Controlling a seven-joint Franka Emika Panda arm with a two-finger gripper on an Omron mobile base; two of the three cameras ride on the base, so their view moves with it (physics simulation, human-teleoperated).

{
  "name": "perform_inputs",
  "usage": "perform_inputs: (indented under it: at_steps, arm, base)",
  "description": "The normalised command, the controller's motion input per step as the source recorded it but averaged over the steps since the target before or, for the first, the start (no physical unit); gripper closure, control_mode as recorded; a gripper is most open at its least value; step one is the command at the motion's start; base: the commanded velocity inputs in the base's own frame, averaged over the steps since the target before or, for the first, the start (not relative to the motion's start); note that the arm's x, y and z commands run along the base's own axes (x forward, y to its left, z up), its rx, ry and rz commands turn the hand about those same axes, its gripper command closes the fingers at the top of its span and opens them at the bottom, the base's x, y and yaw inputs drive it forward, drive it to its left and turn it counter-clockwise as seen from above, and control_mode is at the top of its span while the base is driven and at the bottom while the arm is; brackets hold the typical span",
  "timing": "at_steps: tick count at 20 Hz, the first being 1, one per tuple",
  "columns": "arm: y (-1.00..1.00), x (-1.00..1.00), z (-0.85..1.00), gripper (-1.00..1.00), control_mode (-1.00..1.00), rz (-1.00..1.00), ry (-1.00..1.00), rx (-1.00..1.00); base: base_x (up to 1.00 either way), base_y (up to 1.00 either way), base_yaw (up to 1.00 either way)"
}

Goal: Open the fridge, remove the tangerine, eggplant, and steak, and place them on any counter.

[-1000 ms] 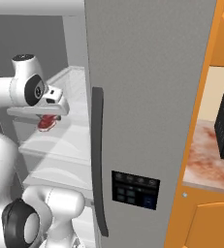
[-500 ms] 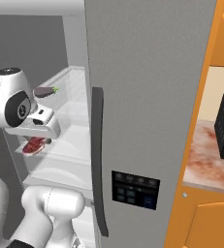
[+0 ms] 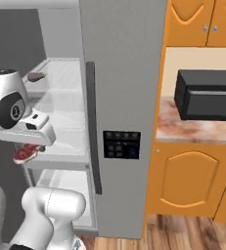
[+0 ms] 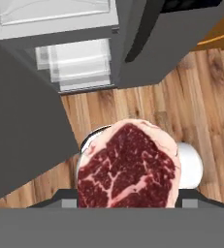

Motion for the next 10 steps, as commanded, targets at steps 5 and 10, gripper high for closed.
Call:
perform_inputs:
  at_steps: [5,10]
  arm:
    - [0.00,0.00,0.00,1.00,1.00,0.00,0.00,0.00]
    - [0.00,0.00,0.00,1.00,1.00,0.00,0.00,0.00]
  base:
    - [-0.08,-0.38,-0.82]
    - [0.00,-0.92,-0.71]
